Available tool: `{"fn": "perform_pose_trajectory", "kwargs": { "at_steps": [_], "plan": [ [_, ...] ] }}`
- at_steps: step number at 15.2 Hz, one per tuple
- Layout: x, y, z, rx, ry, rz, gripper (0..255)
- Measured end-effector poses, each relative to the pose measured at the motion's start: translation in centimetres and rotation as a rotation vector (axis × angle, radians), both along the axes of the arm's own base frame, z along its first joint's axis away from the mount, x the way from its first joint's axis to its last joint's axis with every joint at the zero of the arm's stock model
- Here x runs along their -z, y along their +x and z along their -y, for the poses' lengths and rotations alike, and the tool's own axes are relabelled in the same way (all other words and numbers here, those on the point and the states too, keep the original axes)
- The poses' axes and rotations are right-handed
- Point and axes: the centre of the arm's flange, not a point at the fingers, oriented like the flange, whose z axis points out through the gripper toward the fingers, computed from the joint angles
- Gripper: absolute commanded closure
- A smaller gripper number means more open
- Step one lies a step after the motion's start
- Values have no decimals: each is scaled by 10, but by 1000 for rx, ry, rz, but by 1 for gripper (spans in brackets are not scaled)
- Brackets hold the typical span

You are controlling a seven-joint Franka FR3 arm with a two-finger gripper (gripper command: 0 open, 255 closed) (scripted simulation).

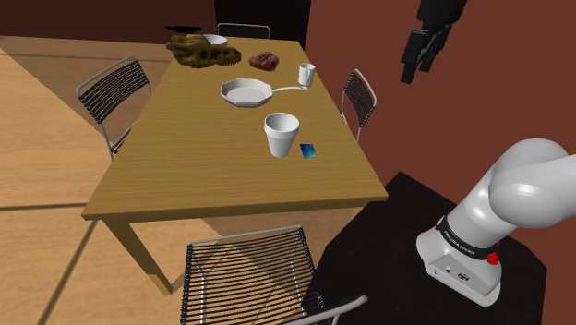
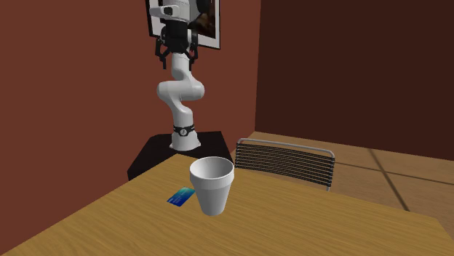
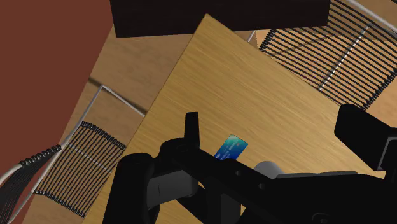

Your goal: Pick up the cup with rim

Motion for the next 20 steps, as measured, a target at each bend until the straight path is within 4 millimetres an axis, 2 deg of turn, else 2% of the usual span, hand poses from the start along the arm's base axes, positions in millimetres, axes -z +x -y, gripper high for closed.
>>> {"fn": "perform_pose_trajectory", "kwargs": {
  "at_steps": [1, 5, 20],
  "plan": [
    [0, 0, 0, 0, 0, 0, 0],
    [23, 27, -16, 1, -2, 2, 0],
    [135, 171, -84, 3, -8, 18, 0]
  ]
}}
